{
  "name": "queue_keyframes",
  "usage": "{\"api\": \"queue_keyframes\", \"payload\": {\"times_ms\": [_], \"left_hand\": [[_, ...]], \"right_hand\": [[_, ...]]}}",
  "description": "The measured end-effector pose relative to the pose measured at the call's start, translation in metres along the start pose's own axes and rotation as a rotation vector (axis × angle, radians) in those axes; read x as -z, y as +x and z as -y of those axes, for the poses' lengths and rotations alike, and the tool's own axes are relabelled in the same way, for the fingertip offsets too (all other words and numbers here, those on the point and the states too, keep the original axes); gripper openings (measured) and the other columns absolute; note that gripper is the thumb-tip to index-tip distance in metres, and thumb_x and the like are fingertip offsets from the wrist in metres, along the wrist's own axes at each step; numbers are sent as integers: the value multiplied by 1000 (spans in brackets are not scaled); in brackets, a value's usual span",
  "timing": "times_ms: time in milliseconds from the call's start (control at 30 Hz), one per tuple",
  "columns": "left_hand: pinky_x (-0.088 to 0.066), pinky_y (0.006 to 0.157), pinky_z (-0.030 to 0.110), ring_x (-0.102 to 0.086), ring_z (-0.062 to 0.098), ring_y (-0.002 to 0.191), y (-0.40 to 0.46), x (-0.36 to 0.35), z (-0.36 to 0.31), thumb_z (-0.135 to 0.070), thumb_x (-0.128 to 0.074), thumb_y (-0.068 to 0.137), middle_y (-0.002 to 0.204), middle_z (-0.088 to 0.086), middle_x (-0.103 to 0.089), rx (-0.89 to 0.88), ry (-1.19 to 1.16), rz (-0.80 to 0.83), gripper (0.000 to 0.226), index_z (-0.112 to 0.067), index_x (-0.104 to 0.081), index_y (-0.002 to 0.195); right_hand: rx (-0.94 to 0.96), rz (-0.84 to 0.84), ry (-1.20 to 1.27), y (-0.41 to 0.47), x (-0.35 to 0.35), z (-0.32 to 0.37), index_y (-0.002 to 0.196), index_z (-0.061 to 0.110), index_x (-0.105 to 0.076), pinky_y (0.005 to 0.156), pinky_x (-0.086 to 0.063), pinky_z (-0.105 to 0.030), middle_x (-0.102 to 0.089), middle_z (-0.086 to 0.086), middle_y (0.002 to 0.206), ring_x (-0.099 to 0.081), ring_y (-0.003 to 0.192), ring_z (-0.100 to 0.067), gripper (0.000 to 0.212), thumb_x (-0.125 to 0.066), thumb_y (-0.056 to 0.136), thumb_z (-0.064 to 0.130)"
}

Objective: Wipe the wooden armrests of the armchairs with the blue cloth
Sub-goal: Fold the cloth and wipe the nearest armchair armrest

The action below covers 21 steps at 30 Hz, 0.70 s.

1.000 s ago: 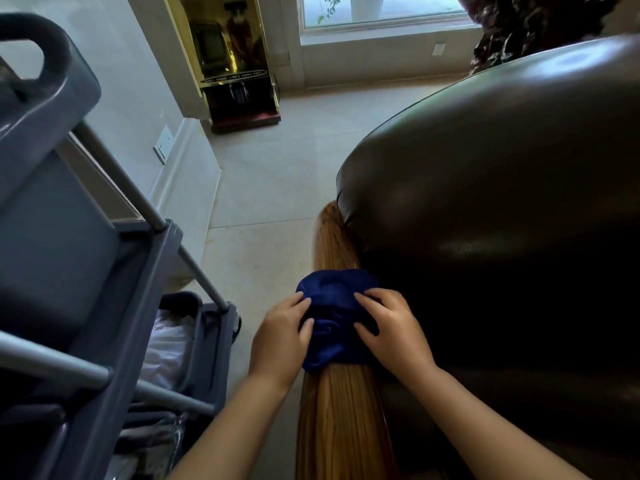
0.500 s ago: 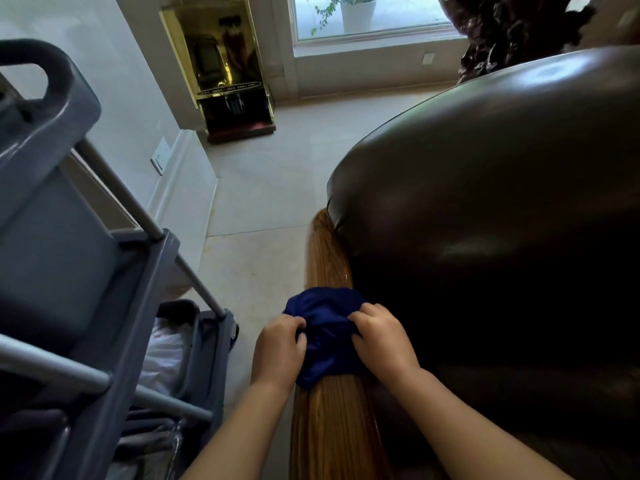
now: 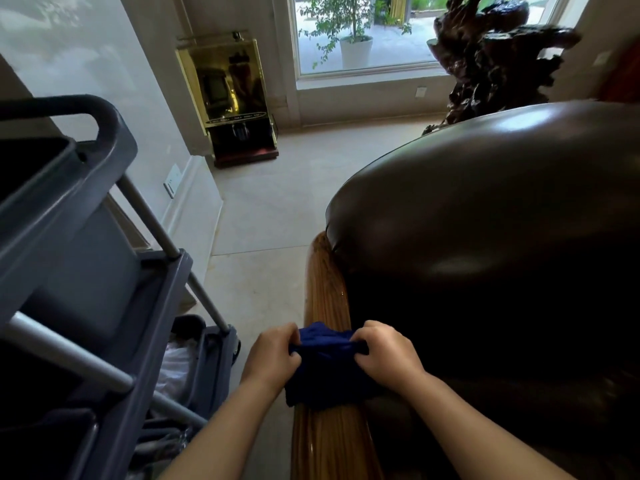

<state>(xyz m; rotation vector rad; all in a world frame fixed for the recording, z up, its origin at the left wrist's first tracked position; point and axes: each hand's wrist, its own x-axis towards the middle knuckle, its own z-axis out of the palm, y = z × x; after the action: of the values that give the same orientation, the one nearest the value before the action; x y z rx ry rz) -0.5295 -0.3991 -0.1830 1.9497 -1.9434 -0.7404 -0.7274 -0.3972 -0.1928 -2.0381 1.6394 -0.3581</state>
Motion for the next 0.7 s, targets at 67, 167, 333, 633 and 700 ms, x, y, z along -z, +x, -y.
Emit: {"api": "queue_keyframes", "payload": {"times_ms": [67, 167, 333, 633, 700], "left_hand": [[-41, 59, 20, -56, 17, 70, -3, 25, -12, -3, -59, 69, 72, -1, -57, 1, -29, 16, 36, -33, -43, 58], [-37, 52, 7, -56, 7, 66, -6, 68, -41, -6, -63, 67, 72, -6, -60, 1, -75, 27, 32, -34, -49, 59], [-38, 52, 7, -60, 5, 71, -29, 161, -113, -8, -63, 65, 74, -7, -64, -81, -123, 36, 24, -31, -58, 62], [-52, 58, 26, -63, 17, 65, -99, 278, -236, 0, -62, 68, 73, 6, -67, -284, -239, 29, 17, -16, -63, 71], [-53, 61, 29, -62, 18, 67, -114, 287, -260, 1, -61, 68, 75, 7, -67, -326, -260, 22, 17, -15, -64, 72]], "right_hand": [[-33, -13, 28, 2, 26, 9, 95, 30, -67, 69, -38, -23, -46, 17, 86, -53, 87, -8, 19, -60, 77, 26], [-81, -33, 101, 2, 73, 25, 90, 29, -69, 68, -40, -24, -49, 18, 80, -53, 80, -7, 20, -63, 72, 26], [-92, -30, 188, -21, 184, 70, 82, 27, -73, 70, -51, -26, -61, 17, 68, -61, 74, -6, 19, -67, 64, 22], [3, -180, 146, -106, 358, 144, 81, 16, -73, 61, -46, -19, -68, 2, 74, -59, 67, -7, 15, -71, 66, 14], [12, -218, 132, -132, 384, 149, 83, 12, -72, 66, -50, -25, -71, -5, 80, -60, 70, -11, 15, -70, 68, 11]]}}
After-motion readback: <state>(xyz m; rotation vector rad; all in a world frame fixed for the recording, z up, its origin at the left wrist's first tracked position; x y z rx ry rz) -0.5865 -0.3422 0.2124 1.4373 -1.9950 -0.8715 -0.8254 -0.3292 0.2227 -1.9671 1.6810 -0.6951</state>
